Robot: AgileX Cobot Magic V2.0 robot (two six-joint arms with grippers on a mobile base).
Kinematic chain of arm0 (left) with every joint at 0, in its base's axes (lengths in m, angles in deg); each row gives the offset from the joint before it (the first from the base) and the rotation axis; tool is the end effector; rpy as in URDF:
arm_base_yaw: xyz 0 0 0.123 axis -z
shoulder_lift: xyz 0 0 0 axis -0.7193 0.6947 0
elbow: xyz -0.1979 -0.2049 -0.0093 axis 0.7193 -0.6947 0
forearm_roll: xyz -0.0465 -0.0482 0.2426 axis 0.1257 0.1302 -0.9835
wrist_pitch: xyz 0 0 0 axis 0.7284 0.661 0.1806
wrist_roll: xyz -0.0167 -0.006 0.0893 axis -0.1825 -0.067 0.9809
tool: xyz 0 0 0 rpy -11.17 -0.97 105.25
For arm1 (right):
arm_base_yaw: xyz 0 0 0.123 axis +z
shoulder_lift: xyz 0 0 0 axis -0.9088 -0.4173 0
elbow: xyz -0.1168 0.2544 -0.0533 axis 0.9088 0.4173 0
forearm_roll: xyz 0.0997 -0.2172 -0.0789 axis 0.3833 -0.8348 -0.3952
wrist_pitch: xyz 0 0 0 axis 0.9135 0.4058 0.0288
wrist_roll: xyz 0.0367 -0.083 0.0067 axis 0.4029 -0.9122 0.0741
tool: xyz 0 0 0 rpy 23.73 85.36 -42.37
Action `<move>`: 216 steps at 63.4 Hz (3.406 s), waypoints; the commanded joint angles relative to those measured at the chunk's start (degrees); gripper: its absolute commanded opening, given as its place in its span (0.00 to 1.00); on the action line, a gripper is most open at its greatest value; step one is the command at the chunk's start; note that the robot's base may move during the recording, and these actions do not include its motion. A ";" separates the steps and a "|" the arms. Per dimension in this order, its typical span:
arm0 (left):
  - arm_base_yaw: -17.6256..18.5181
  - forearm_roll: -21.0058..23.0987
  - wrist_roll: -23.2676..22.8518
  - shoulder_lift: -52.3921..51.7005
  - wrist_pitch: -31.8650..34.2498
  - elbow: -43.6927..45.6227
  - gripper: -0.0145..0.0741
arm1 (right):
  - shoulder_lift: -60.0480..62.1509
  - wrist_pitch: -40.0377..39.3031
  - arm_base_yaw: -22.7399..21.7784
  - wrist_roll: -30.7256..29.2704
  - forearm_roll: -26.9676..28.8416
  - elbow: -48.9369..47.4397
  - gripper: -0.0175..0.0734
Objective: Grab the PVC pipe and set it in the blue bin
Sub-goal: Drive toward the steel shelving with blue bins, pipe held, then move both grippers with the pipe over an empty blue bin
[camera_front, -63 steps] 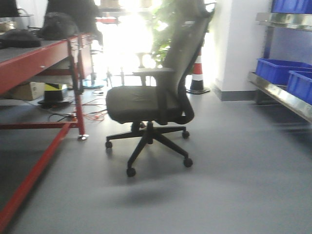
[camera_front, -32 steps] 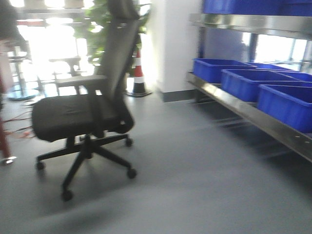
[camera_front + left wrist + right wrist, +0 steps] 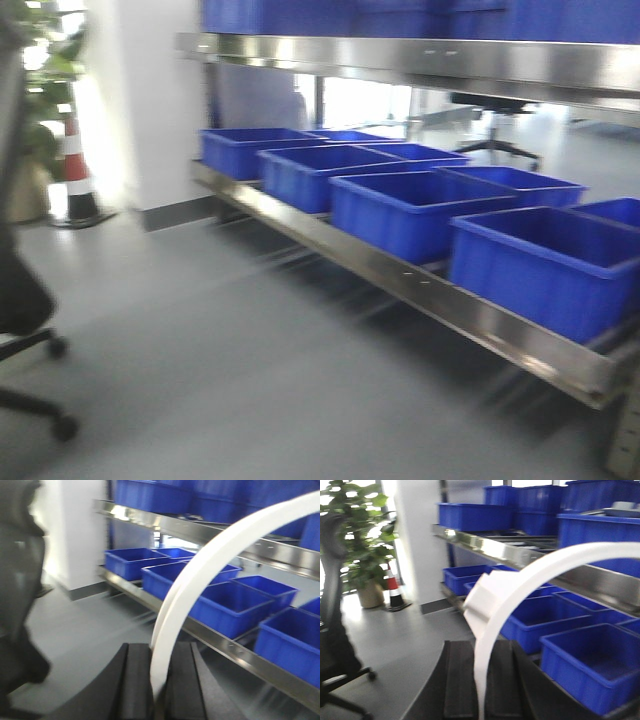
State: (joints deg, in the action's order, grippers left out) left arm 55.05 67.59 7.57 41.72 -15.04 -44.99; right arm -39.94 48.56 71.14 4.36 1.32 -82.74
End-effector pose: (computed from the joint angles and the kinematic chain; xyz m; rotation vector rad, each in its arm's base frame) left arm 0.1099 -0.0074 0.3781 0.0270 1.6614 -0.0483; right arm 0.0705 0.0090 0.3640 0.0083 1.5999 0.1959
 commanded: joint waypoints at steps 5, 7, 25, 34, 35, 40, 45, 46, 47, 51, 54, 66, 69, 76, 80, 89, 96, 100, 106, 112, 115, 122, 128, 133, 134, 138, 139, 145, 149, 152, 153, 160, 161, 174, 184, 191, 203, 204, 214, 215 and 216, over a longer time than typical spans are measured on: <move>-0.11 0.10 -0.41 -0.18 1.70 0.04 0.04 | 0.29 -1.33 0.06 -0.18 -0.46 -0.43 0.01; -0.11 0.10 -0.41 -0.18 1.70 0.04 0.04 | 0.29 -1.33 0.06 -0.18 -0.46 -0.43 0.01; -0.11 0.10 -0.41 -0.18 1.70 0.04 0.04 | 0.29 -1.33 0.06 -0.18 -0.46 -0.43 0.01; -0.11 0.10 -0.41 -0.18 1.70 0.04 0.04 | 0.29 -1.33 0.06 -0.18 -0.46 -0.43 0.01; -0.11 0.10 -0.41 -0.18 1.70 0.04 0.04 | 0.29 -1.33 0.06 -0.18 -0.46 -0.43 0.01; -0.11 0.10 -0.41 -0.18 1.70 0.04 0.04 | 0.29 -1.33 0.06 -0.18 -0.46 -0.43 0.01; -0.11 0.10 -0.41 -0.18 1.70 0.04 0.04 | 0.29 -1.33 0.06 -0.18 -0.46 -0.43 0.01; -0.11 0.10 -0.41 -0.18 1.70 0.04 0.04 | 0.29 -1.33 0.06 -0.18 -0.46 -0.43 0.01; -0.11 0.10 -0.41 -0.18 1.70 0.04 0.04 | 0.29 -1.33 0.06 -0.18 -0.46 -0.43 0.01; -0.11 0.10 -0.41 -0.18 1.70 0.04 0.04 | 0.29 -1.33 0.06 -0.18 -0.46 -0.43 0.01; -0.11 0.10 -0.41 -0.18 1.70 0.04 0.04 | 0.29 -1.33 0.06 -0.18 -0.46 -0.43 0.01; -0.11 0.10 -0.41 -0.18 1.70 0.04 0.04 | 0.29 -1.33 0.06 -0.18 -0.46 -0.43 0.01; -0.11 0.10 -0.41 -0.18 1.70 0.04 0.04 | 0.29 -1.33 0.06 -0.18 -0.46 -0.43 0.01; -0.11 0.10 -0.41 -0.18 1.70 0.04 0.04 | 0.29 -1.33 0.06 -0.18 -0.46 -0.43 0.01; -0.11 0.10 -0.41 -0.18 1.70 0.04 0.04 | 0.29 -1.33 0.06 -0.18 -0.46 -0.43 0.01; -0.11 0.10 -0.41 -0.18 1.70 0.04 0.04 | 0.29 -1.33 0.06 -0.18 -0.46 -0.43 0.01; -0.11 0.10 -0.41 -0.18 1.70 0.04 0.04 | 0.29 -1.33 0.06 -0.18 -0.46 -0.43 0.01; -0.11 0.10 -0.41 -0.18 1.70 0.04 0.04 | 0.29 -1.33 0.06 -0.18 -0.46 -0.43 0.01; -0.11 0.10 -0.41 -0.18 1.70 0.04 0.04 | 0.29 -1.33 0.06 -0.18 -0.46 -0.43 0.01; -0.11 0.10 -0.41 -0.18 1.70 0.04 0.04 | 0.29 -1.33 0.06 -0.18 -0.46 -0.43 0.01; -0.11 0.10 -0.41 -0.18 1.70 0.04 0.04 | 0.29 -1.33 0.06 -0.18 -0.46 -0.43 0.01; -0.11 0.10 -0.41 -0.18 1.70 0.04 0.04 | 0.29 -1.33 0.06 -0.18 -0.46 -0.43 0.01; -0.11 0.10 -0.41 -0.18 1.70 0.04 0.04 | 0.29 -1.33 0.06 -0.18 -0.46 -0.43 0.01; -0.11 0.10 -0.41 -0.18 1.70 0.04 0.04 | 0.29 -1.33 0.06 -0.18 -0.46 -0.43 0.01; -0.11 0.10 -0.41 -0.18 1.70 0.04 0.04 | 0.29 -1.33 0.06 -0.18 -0.46 -0.43 0.01; -0.11 0.10 -0.41 -0.18 1.70 0.04 0.04 | 0.29 -1.33 0.06 -0.18 -0.46 -0.43 0.01; -0.11 0.10 -0.41 -0.18 1.70 0.04 0.04 | 0.29 -1.33 0.06 -0.18 -0.46 -0.43 0.01; -0.11 0.10 -0.41 -0.18 1.70 0.04 0.04 | 0.29 -1.33 0.06 -0.18 -0.46 -0.43 0.01; -0.11 0.10 -0.41 -0.18 1.70 0.04 0.04 | 0.29 -1.33 0.06 -0.18 -0.46 -0.43 0.01; -0.11 0.10 -0.41 -0.18 1.70 0.04 0.04 | 0.29 -1.33 0.06 -0.18 -0.46 -0.43 0.01; -0.11 0.10 -0.41 -0.18 1.70 0.04 0.04 | 0.29 -1.33 0.06 -0.18 -0.46 -0.43 0.01; -0.11 0.10 -0.41 -0.18 1.70 0.04 0.04 | 0.29 -1.33 0.06 -0.18 -0.46 -0.43 0.01; -0.11 0.10 -0.41 -0.18 1.70 0.04 0.04 | 0.29 -1.33 0.06 -0.18 -0.46 -0.43 0.01; -0.11 0.10 -0.41 -0.18 1.70 0.04 0.04 | 0.29 -1.33 0.06 -0.18 -0.46 -0.43 0.01; -0.11 0.10 -0.41 -0.18 1.70 0.04 0.04 | 0.29 -1.33 0.06 -0.18 -0.46 -0.43 0.01; -0.11 0.10 -0.41 -0.18 1.70 0.04 0.04 | 0.29 -1.33 0.06 -0.18 -0.46 -0.43 0.01; -0.11 0.10 -0.41 -0.18 1.70 0.04 0.04 | 0.29 -1.33 0.06 -0.18 -0.46 -0.43 0.01; -0.11 0.10 -0.41 -0.18 1.70 0.04 0.04 | 0.29 -1.33 0.06 -0.18 -0.46 -0.43 0.01; -0.11 0.10 -0.41 -0.18 1.70 0.04 0.04 | 0.29 -1.33 0.06 -0.18 -0.46 -0.43 0.01; -0.11 0.10 -0.41 -0.18 1.70 0.04 0.04 | 0.29 -1.33 0.06 -0.18 -0.46 -0.43 0.01; -0.11 0.10 -0.41 -0.18 1.70 0.04 0.04 | 0.29 -1.33 0.06 -0.18 -0.46 -0.43 0.01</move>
State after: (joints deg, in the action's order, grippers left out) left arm 55.05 67.59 7.57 41.72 -15.04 -44.99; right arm -39.94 48.56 71.14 4.36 1.28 -82.74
